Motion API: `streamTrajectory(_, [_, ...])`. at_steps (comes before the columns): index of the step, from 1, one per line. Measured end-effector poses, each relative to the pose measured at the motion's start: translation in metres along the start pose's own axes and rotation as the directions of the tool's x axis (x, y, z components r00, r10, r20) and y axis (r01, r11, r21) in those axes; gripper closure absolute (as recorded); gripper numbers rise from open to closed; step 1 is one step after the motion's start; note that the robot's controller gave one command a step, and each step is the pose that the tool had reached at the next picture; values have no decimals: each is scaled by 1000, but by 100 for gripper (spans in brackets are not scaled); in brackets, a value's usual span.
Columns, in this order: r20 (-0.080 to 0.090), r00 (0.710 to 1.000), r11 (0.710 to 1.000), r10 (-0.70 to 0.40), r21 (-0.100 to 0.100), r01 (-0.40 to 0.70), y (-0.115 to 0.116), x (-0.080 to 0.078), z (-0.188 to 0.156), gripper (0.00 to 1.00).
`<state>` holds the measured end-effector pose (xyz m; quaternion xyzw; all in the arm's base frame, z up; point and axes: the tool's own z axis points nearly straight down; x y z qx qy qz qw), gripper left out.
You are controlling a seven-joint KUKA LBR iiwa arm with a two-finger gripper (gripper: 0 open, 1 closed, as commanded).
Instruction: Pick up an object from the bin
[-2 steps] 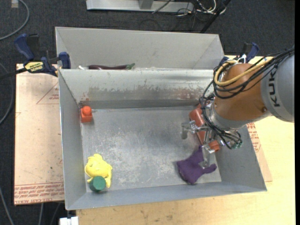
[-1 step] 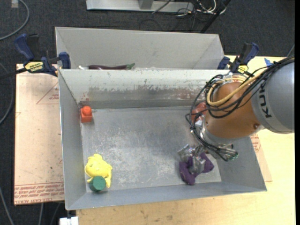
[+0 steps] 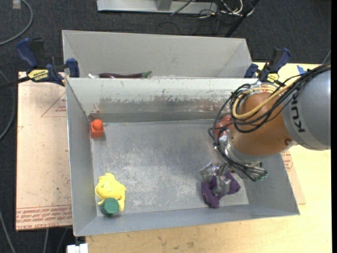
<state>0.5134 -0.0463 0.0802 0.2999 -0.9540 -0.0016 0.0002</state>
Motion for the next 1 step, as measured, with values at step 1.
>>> streamTrajectory(1, [4,999,999,34,1,-34,0,0,-132,100])
